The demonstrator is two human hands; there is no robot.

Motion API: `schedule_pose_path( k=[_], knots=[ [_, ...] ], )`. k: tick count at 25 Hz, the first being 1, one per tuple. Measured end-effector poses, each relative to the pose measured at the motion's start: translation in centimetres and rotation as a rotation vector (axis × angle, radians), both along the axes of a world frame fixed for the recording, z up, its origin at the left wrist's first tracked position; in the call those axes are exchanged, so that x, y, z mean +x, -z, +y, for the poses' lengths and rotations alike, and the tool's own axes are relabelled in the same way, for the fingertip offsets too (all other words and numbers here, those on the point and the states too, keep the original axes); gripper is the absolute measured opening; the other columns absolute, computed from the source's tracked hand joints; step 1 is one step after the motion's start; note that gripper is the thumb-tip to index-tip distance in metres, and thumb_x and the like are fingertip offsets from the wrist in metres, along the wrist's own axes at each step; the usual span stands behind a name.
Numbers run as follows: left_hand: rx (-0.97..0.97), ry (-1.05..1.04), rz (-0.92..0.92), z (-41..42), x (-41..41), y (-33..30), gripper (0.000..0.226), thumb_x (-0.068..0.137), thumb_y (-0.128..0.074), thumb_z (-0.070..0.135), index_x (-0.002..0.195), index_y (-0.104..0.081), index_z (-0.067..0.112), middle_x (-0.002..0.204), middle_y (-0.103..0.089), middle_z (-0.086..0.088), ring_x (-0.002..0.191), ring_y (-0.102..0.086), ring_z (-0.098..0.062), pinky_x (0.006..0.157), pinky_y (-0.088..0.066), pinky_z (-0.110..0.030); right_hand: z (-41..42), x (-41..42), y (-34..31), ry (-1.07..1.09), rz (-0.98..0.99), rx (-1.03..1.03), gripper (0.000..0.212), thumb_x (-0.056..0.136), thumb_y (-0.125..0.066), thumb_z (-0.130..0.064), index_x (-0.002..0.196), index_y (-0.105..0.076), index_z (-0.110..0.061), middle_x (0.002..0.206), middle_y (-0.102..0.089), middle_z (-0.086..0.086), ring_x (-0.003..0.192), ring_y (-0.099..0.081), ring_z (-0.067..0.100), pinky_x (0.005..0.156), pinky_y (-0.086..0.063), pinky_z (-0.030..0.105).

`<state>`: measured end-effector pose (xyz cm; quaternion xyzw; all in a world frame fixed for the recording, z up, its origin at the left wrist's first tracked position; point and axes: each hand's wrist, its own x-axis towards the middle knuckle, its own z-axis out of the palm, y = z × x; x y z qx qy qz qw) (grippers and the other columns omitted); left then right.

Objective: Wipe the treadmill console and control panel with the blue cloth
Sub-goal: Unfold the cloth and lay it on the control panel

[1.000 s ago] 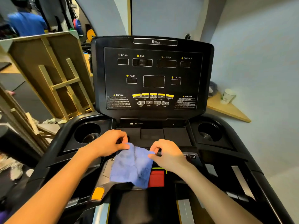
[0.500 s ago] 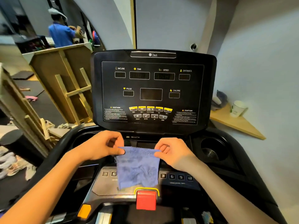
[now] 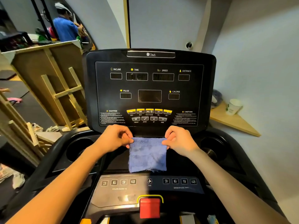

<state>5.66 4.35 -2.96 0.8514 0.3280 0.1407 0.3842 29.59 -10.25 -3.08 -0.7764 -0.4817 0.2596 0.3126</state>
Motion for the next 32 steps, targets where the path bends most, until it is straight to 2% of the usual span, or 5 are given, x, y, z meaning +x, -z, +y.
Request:
schedule_pose_path(
  k=[9,11,15,22,32],
  knots=[
    [0.427,-0.166,-0.001,-2.2,-0.2,3.8,0.029,0.081,-0.076,0.037,0.081,-0.053,0.02,0.061,-0.063,0.007,0.059,-0.061,-0.013,0.061,-0.053,-0.037,-1.3,-0.9,2.9,0.066,-0.23,0.049,0.032,0.084,-0.081,-0.026,0.076,-0.053,-0.015,0.063,-0.052,-0.001,0.055,-0.046,0.014,0.06,-0.051,0.04],
    [0.413,-0.258,0.021,-3.5,-0.7,3.9,0.037,0.08,-0.071,0.052,0.077,-0.051,0.022,0.06,-0.061,0.007,0.059,-0.06,-0.015,0.059,-0.051,-0.036,-2.2,-1.1,3.4,0.076,-0.317,0.092,0.034,0.082,-0.083,-0.033,0.071,-0.053,-0.021,0.058,-0.053,-0.003,0.054,-0.051,0.013,0.058,-0.054,0.04],
    [0.157,-0.304,0.26,-5.1,-1.4,3.8,0.058,0.065,-0.064,0.08,0.061,-0.062,0.023,0.054,-0.062,0.009,0.058,-0.061,-0.007,0.056,-0.049,-0.029,-3.4,-1.8,3.2,0.112,-0.193,-0.23,0.028,0.08,-0.078,-0.051,0.073,-0.064,-0.028,0.063,-0.071,-0.009,0.066,-0.067,0.004,0.07,-0.06,0.035],
    [-0.056,-0.219,0.31,-4.8,-1.2,4.2,0.028,0.072,-0.081,0.046,0.058,-0.072,0.023,0.06,-0.07,0.014,0.063,-0.065,-0.002,0.07,-0.056,-0.03,-3.5,-2.6,2.8,0.118,0.041,-0.255,0.029,0.073,-0.088,-0.032,0.086,-0.063,-0.024,0.075,-0.075,-0.001,0.065,-0.067,0.007,0.061,-0.049,0.025],
    [0.026,-0.177,0.354,-4.3,-1.2,5.1,0.027,0.078,-0.077,0.041,0.064,-0.066,0.021,0.061,-0.067,0.004,0.062,-0.064,-0.006,0.058,-0.043,-0.017,-4.3,-2.7,3.6,0.067,-0.118,-0.178,0.021,0.081,-0.083,-0.029,0.076,-0.063,-0.029,0.069,-0.071,-0.002,0.062,-0.065,0.006,0.061,-0.052,0.025]
  ],
)
